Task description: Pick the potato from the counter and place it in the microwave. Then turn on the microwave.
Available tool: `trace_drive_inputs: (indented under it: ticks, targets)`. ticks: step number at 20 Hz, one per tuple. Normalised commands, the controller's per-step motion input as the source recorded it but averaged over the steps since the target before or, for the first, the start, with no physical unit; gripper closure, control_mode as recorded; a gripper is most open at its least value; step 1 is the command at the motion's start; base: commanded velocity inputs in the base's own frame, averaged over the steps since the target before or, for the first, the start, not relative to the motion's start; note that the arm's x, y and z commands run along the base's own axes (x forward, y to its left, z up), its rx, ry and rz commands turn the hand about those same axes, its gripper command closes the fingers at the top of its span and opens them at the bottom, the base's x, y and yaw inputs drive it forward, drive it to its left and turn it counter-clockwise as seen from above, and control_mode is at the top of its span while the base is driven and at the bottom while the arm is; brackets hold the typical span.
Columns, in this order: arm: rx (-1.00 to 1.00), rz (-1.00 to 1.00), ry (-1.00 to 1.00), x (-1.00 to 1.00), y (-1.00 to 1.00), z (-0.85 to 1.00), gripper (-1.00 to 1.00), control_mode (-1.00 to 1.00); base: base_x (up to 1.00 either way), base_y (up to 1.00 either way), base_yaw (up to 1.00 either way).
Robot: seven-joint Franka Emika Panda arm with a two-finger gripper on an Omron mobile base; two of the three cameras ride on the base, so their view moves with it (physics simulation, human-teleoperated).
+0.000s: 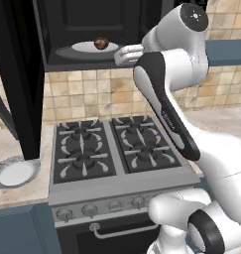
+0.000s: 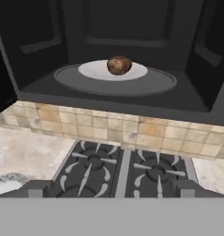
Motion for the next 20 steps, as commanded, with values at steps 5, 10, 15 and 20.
trace_drive_inputs:
  ticks: [5,10,15,20]
  targets:
    - [-0.05,0.0,-0.14,-1.0,0.0,-0.27,-1.0,-1.0,0.0,0.0,0.0]
    - [-0.16,0.0,-0.18,-0.89,0.0,-0.57,-1.0,-1.0,0.0,0.0,0.0]
    - [-0.16,0.0,-0.2,-0.91,0.02,-0.54,-1.0,-1.0,0.0,0.0,0.0]
    - [-0.14,-0.01,-0.21,-0.65,0.18,-0.33,-1.0,-1.0,0.0,0.0,0.0]
